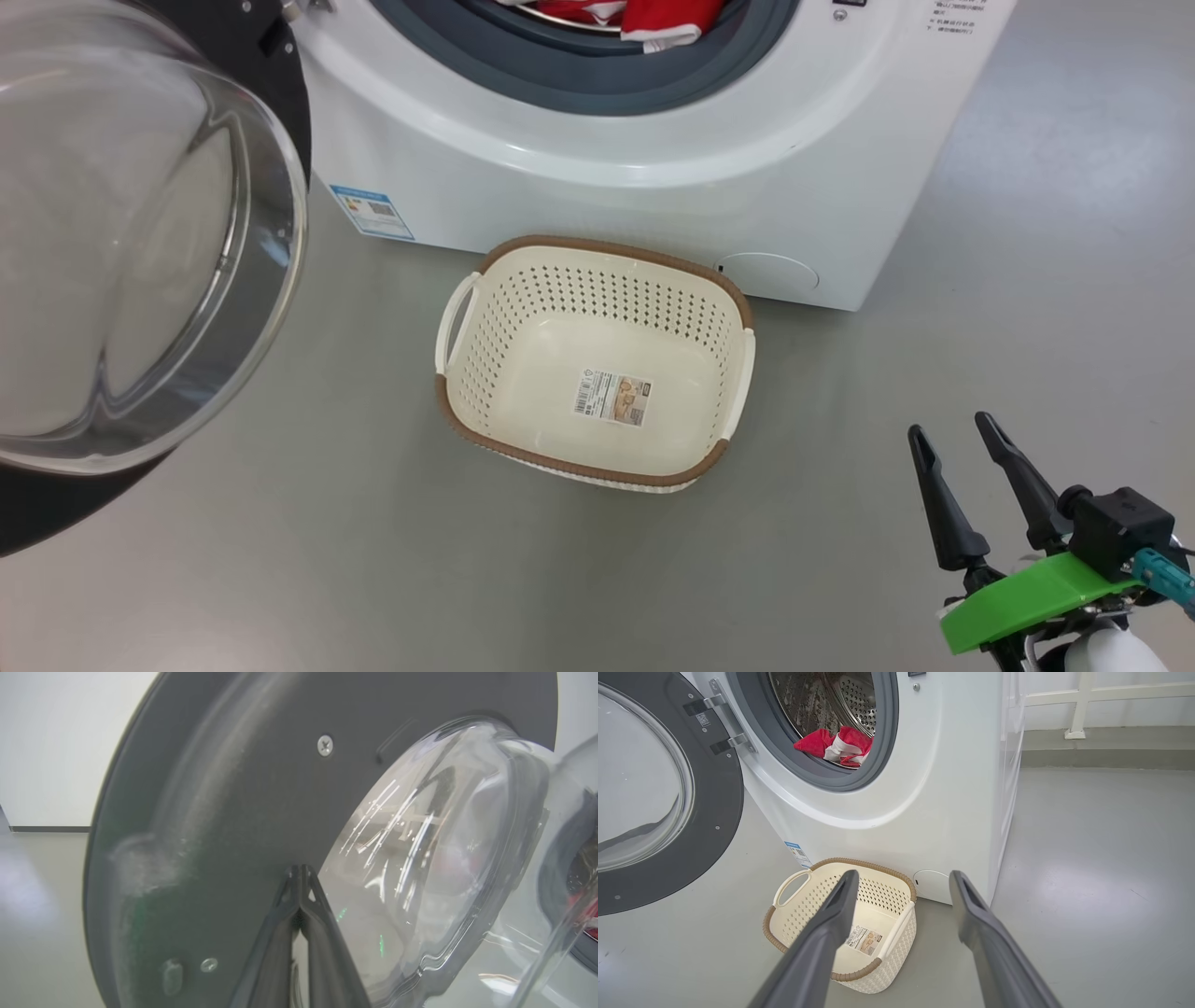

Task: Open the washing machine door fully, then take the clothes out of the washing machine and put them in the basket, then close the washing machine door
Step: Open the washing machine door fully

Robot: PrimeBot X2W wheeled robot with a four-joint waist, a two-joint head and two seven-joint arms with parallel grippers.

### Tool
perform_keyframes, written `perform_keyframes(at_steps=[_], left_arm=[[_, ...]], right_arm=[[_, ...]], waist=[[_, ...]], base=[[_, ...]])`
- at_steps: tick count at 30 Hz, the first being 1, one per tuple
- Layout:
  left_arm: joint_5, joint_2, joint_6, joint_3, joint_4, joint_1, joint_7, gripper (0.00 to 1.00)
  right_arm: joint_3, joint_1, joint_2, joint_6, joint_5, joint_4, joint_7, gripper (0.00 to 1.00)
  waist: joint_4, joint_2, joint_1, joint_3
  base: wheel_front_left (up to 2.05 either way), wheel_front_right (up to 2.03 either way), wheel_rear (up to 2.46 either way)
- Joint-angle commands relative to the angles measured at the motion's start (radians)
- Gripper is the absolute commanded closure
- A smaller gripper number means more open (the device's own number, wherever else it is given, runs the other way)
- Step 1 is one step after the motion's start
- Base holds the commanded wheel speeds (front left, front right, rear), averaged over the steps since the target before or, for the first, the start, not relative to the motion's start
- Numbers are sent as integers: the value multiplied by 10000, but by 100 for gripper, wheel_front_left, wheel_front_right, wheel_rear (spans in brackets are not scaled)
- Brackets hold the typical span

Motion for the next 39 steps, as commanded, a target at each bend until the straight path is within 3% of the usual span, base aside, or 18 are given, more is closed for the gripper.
perform_keyframes(at_steps=[1, 9, 18, 21, 25, 31, 39], left_arm=[[135, 612, -43, 379, -123, -234, -38, 100], [271, 586, -116, 567, 142, -326, -38, 100], [385, 424, -144, -345, -123, 353, -38, 99], [195, 418, -145, -764, -297, 656, -38, 89], [15, 355, -146, -1133, -527, 994, -38, 87], [-273, 187, -146, -1971, -969, 1699, -38, 76], [-538, -66, -147, -3335, -1752, 2675, -38, 54]], right_arm=[[138, -254, -176, 67, 91, -260, -65, 0], [94, -281, -126, 67, 89, -191, -65, 0], [126, -81, 56, 67, 37, -98, -65, 0], [156, -21, 113, 67, 35, -72, -65, 0], [176, 47, 162, 67, 34, -51, -65, 0], [55, 255, 278, 67, 18, -42, -65, 0], [-126, 483, 464, 67, -26, -56, -65, 0]], waist=[[-35, 0, 0, 48], [-72, 0, 0, -102], [-34, 0, 0, -686], [-46, 0, 0, -878], [-77, 0, 0, -1072], [-224, 0, 0, -1415], [-758, 0, 0, -1745]], base=[[0, 0, 0], [0, 0, 0], [0, 0, 0], [0, 0, 0], [0, 0, 0], [0, 0, 0], [0, 0, 0]])
